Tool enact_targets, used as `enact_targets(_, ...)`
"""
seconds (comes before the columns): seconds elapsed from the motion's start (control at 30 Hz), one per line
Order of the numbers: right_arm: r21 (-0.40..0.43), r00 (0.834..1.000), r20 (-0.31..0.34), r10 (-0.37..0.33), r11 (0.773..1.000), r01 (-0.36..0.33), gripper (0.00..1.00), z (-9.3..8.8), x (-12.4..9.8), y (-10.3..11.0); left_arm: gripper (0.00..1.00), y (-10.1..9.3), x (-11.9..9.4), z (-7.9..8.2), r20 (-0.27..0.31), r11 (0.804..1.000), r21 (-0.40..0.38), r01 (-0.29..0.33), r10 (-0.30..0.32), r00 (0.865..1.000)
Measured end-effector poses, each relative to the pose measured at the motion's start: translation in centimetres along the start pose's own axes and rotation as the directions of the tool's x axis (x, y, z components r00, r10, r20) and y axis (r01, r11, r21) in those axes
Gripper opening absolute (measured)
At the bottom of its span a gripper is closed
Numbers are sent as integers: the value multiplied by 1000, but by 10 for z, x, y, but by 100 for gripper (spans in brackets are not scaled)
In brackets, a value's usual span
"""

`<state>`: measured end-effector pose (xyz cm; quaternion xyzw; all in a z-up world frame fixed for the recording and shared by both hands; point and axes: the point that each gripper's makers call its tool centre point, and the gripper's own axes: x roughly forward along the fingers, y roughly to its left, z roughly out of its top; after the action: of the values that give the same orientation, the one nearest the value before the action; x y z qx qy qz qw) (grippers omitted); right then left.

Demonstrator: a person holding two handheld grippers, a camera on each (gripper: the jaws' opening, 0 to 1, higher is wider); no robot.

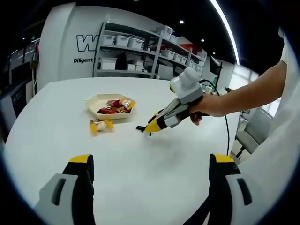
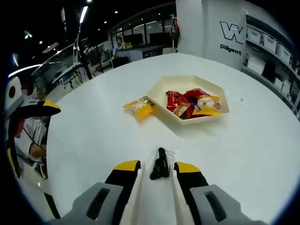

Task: Place the target food into the container with the food tongs after gripping and lifting it, then release it inside without dropping or visibly crushing the food.

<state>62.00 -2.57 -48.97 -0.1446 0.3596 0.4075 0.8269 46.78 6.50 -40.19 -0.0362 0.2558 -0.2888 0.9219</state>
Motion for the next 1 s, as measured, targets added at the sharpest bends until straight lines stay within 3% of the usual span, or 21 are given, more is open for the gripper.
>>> enact_targets(0.2,6,1000,10,-12,1000,12,20,2,-3,4,99,2,-3,2,1,1000,5,-10,10,1000)
enact_targets(0.3,-28,1000,-3,-29,999,29,18,2,-3,6,99,3,-4,2,-4,1000,18,-10,11,1000)
enact_targets(0.5,64,1000,-11,-25,998,26,17,-1,-7,4,99,1,-5,2,-4,1000,19,-7,7,1000)
enact_targets(0.6,111,1000,8,-19,994,17,18,2,-11,5,99,1,-7,2,-2,1000,15,-10,10,1000)
enact_targets(0.87,99,998,62,-27,995,21,18,23,-32,-2,99,4,-9,0,1,1000,6,-14,14,1000)
enact_targets(1.0,87,999,24,-25,996,22,18,11,-30,-11,99,2,-8,2,7,1000,2,-14,14,1000)
